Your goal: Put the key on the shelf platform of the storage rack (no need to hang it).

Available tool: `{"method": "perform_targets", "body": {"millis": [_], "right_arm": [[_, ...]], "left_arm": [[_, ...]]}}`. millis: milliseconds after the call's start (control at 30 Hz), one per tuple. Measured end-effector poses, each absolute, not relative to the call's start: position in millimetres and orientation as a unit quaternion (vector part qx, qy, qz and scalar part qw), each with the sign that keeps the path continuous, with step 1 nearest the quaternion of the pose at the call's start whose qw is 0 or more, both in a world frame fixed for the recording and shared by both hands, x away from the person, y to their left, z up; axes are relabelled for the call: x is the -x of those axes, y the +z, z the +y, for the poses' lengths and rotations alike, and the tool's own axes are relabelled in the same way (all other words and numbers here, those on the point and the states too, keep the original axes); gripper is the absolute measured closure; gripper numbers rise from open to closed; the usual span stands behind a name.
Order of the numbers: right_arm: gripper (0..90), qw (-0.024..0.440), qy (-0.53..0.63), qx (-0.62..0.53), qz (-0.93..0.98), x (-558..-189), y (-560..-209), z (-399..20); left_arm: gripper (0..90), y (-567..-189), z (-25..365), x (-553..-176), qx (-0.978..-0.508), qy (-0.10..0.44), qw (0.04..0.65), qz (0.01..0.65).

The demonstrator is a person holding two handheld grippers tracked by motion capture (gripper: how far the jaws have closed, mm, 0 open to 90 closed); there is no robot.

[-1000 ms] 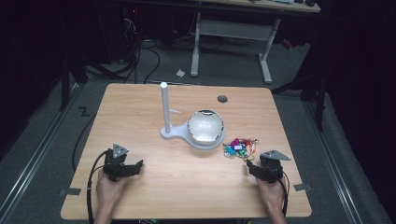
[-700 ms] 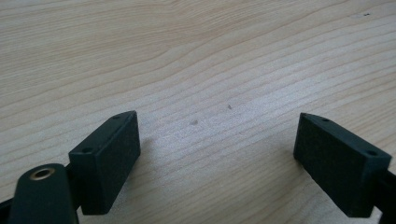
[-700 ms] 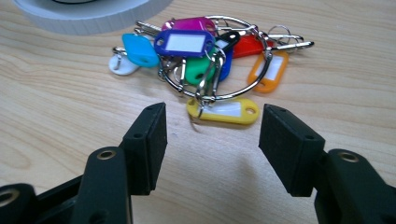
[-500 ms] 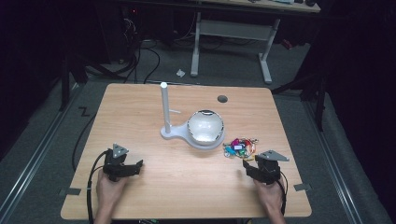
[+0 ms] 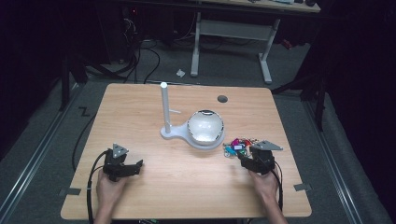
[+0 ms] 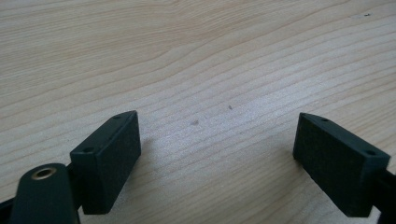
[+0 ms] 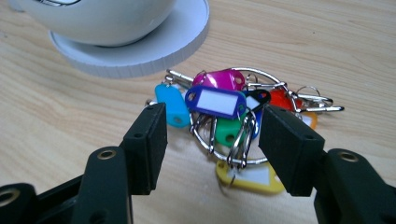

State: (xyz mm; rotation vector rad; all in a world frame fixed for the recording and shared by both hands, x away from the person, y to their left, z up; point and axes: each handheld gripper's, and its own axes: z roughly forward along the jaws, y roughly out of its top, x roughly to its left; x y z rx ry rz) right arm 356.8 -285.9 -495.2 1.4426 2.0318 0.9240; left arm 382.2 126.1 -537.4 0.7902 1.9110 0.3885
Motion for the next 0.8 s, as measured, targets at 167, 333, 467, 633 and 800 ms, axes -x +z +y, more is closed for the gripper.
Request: {"method": "perform_targets", "body": {"millis": [167,333,467,633,800], "right_arm": [[40.3,0.237,0.327,-0.540,0.739,-372.2,-498.1,-289.1],[39.0,0.231,0.311,-0.548,0.741,-385.6,-503.8,-288.7],[37.8,0.229,0.301,-0.554,0.741,-393.3,-507.6,-288.1],[36.5,0.227,0.293,-0.562,0.740,-399.4,-512.7,-289.4],[37.0,0.221,0.282,-0.565,0.744,-404.9,-520.8,-289.0]], "left_arm": [[15.5,-537.3,126.1,-382.2,-0.326,0.160,0.496,0.789],[15.5,-537.3,126.1,-382.2,-0.326,0.160,0.496,0.789],[15.5,-537.3,126.0,-382.2,-0.325,0.160,0.496,0.789],[15.5,-537.4,126.1,-382.2,-0.326,0.160,0.496,0.789],[15.5,-537.3,126.0,-382.2,-0.325,0.160,0.496,0.789]]}}
